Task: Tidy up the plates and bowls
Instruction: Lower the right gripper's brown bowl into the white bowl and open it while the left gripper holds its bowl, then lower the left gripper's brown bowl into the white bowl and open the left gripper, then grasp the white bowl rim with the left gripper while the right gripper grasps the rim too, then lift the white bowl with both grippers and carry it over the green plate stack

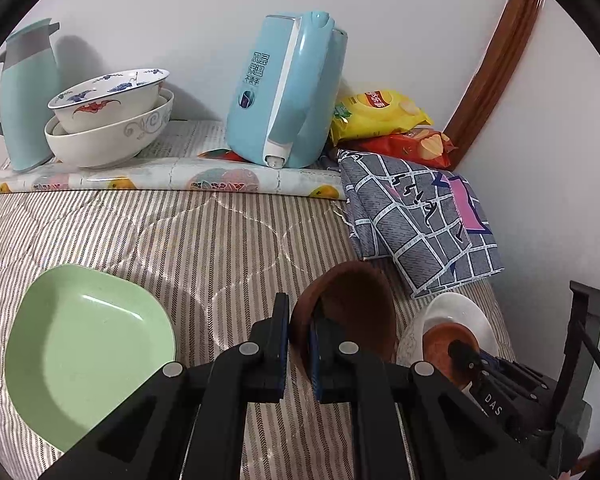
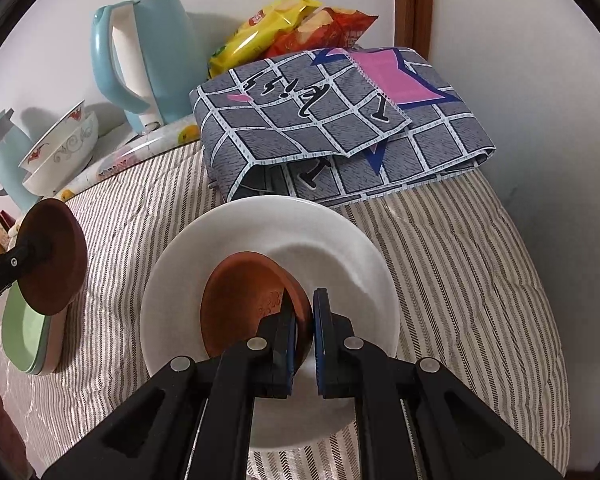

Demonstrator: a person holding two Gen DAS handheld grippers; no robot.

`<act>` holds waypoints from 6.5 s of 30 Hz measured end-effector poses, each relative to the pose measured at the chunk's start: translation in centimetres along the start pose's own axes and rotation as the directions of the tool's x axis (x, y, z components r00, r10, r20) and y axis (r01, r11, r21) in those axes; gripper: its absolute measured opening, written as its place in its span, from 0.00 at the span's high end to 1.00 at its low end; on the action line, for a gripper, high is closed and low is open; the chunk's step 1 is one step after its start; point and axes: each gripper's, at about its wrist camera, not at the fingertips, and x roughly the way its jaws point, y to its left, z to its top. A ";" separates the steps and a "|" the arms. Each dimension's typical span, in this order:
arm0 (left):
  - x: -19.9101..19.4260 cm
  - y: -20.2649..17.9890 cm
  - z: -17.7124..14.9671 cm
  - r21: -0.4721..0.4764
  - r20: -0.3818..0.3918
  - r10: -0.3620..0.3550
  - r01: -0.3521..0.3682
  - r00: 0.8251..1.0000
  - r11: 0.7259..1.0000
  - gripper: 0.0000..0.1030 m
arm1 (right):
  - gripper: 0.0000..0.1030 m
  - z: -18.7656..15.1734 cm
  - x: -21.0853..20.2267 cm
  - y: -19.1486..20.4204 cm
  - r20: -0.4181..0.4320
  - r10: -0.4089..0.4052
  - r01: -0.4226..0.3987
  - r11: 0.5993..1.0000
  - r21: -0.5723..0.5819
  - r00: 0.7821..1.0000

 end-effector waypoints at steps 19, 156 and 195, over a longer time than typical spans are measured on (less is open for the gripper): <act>-0.2 -0.5 -0.4 0.011 -0.009 0.008 -0.008 1.000 1.000 0.91 | 0.71 0.4 1.1 1.5 -0.045 -0.070 0.064 0.991 -0.116 0.997; 8.2 -9.2 -4.0 0.136 -0.229 -0.059 0.092 0.972 0.986 0.89 | 0.88 -1.4 0.0 -3.4 -0.008 0.004 -0.003 0.999 0.049 1.000; -5.7 -6.1 -4.2 0.131 -0.082 -0.046 0.056 0.996 0.990 0.90 | 0.90 -4.3 -11.7 2.1 0.149 0.045 -0.050 0.998 0.035 0.988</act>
